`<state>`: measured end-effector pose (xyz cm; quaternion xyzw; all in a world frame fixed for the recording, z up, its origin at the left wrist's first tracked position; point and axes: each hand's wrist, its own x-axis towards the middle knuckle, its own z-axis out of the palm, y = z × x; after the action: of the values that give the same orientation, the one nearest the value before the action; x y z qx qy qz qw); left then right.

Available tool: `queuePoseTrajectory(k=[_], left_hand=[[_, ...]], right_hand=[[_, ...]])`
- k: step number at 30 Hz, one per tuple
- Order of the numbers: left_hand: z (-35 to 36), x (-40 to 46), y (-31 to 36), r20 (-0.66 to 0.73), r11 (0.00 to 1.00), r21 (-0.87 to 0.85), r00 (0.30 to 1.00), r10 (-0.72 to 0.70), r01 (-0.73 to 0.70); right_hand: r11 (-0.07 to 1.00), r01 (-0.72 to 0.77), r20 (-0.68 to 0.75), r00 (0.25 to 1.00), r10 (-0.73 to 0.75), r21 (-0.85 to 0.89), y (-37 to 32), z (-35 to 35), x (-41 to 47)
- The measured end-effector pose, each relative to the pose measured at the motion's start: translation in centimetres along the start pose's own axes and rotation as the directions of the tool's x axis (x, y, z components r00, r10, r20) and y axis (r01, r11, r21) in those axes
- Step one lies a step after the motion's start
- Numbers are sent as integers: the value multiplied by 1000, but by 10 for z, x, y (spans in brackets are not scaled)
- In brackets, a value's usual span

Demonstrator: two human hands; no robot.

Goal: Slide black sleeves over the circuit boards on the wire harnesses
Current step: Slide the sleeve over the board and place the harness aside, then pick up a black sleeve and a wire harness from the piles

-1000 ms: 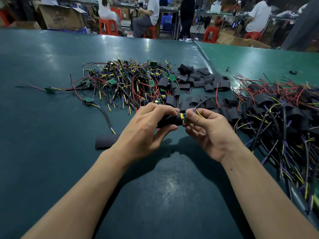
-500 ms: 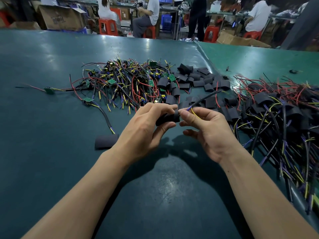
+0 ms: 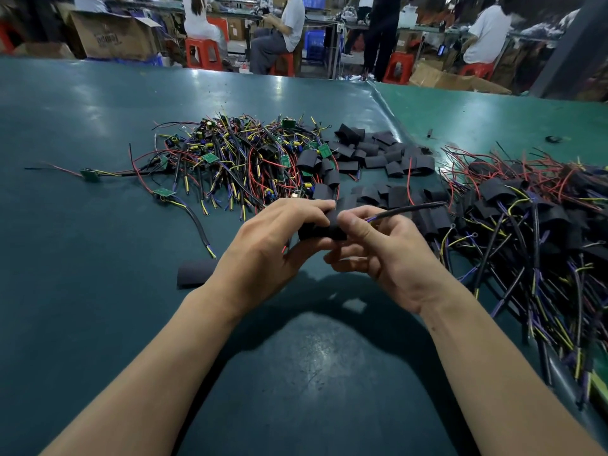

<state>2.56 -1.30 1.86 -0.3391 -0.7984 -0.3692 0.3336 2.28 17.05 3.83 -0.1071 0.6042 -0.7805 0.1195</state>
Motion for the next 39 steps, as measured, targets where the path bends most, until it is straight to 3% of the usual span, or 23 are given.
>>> queuePoseTrajectory(k=[5,14,16,18,20,22,23,26,29,31,34,39], left_hand=[[1,0,-3,22,1000,24,1000,3,-3],[2,-2,0,65,999,-22,997,-38,40],[1,-1,-3,-14,997,73,1000,-17,18],[0,-2,-9,-122,980,191,992,-40,63],[-1,-4,-16,-177,930,315,974,-140,190],[-2,-7,-24,-165,816,436,925,-342,380],[-2,-9,-28,-150,740,490,880,-450,462],[-5,-13,-38,-98,604,550,763,-639,577],[-3,-14,-39,-17,613,561,748,-663,556],[-1,-13,-37,43,662,546,772,-634,513],[1,-14,-36,164,740,524,802,-574,422],[4,-13,-40,200,724,528,763,-615,445]], right_hand=[[997,5,-68,998,-11,-80,5,-1,1],[996,-12,3,1000,12,-83,8,2,1],[994,68,-96,992,-76,-81,5,2,4],[974,215,-299,927,-226,-68,-1,-6,8],[921,388,-557,772,-307,30,-13,-23,8],[837,517,-741,632,-229,181,-26,-45,5],[802,544,-783,599,-164,248,-30,-54,3],[773,511,-782,623,-32,375,-30,-67,3],[817,422,-720,694,-13,393,-25,-64,6],[872,353,-678,734,-34,339,-22,-60,8],[955,282,-679,720,-145,94,-16,-51,10],[913,261,-618,674,-404,-312,0,-38,15]])
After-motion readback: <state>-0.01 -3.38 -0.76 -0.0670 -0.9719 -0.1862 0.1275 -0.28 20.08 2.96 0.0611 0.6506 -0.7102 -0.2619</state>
